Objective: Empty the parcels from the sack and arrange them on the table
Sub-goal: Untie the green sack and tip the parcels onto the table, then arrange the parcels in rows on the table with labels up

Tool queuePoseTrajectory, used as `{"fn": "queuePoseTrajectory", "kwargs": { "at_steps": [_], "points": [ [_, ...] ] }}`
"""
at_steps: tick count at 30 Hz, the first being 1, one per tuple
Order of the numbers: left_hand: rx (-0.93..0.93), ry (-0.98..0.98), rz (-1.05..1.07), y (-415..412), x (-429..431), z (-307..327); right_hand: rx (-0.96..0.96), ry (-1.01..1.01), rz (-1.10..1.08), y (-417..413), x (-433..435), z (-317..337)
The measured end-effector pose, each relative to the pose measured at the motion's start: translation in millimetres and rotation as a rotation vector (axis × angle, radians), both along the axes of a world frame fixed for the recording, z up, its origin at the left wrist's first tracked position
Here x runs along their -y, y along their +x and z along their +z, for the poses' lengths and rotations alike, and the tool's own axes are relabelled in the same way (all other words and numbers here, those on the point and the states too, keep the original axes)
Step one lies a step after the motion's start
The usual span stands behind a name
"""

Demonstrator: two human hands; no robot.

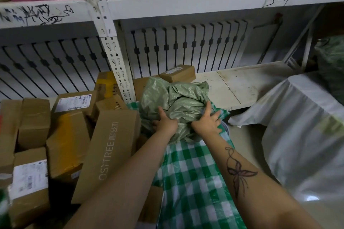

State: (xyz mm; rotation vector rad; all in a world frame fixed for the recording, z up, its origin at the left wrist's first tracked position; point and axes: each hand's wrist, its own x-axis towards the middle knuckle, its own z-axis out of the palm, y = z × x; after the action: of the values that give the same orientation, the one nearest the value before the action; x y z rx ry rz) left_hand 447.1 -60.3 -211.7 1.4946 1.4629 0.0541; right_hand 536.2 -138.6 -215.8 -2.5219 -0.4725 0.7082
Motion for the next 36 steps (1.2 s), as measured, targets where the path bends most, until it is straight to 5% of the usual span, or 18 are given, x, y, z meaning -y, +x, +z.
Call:
{"fn": "queuePoseTrajectory", "kwargs": {
  "at_steps": [17,26,36],
  "points": [
    [0.208,0.127,-0.113,-43,17,42,0.041,-0.025,0.068,-56,7,38],
    [0.569,0.305,-0.034,-107,29,88,0.255,0.291,0.088,-132,-2,83],
    [0.578,0.563,0.112,-250,15,123,0.3,0.407,0.256,-259,-21,121]
  ]
}}
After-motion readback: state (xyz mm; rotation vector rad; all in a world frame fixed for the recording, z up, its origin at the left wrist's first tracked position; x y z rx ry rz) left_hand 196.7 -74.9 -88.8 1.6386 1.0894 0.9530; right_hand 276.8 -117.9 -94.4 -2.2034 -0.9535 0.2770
